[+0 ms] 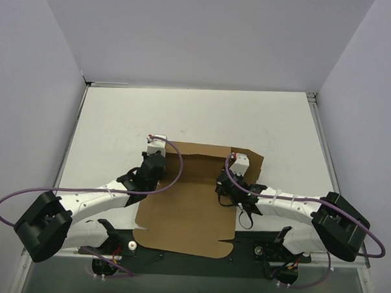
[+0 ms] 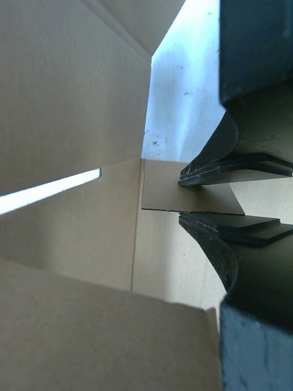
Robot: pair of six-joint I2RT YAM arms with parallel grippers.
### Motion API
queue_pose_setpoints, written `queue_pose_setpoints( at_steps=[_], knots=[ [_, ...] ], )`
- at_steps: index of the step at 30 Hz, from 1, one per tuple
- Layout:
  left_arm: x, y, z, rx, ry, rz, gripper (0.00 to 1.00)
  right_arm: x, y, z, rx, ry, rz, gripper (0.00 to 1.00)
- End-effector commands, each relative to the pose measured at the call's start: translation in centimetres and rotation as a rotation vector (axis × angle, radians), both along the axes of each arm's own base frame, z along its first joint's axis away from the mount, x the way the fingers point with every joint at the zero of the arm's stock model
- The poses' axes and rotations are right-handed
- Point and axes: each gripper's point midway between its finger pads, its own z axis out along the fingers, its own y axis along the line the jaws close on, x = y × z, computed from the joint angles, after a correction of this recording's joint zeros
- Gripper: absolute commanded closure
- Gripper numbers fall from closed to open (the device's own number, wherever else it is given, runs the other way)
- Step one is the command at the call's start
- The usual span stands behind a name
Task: Fold the paper box
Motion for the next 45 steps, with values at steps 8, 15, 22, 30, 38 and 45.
queue_pose_setpoints(
  at_steps=[8,15,22,30,38,45],
  knots=[
    [-0.9,-0.8,-2.0,0.014,0.083,-0.051,1.00,0.2,1.3,-1.9,0.003,0.091,0.009,0.77],
    [-0.6,0.3,-1.7,0.042,0.086,-0.019,1.00,0.2,0.6,0.4,-0.024,0.034,0.022,0.59],
    [1.0,2.7,0.0,0.044,0.078,0.024,1.00,-1.2,-1.7,5.9,-0.038,-0.053,0.094,0.38],
    [1.7,4.7,0.9,0.049,0.066,0.048,1.00,0.5,-6.4,10.2,0.026,-0.014,0.073,0.32],
    [1.7,4.9,0.9,0.044,0.069,0.050,1.00,3.5,-7.8,9.9,0.105,0.005,0.167,0.32],
    [1.6,4.9,1.0,0.040,0.069,0.048,1.00,4.6,-7.6,8.8,0.064,-0.025,0.217,0.32]
  ],
)
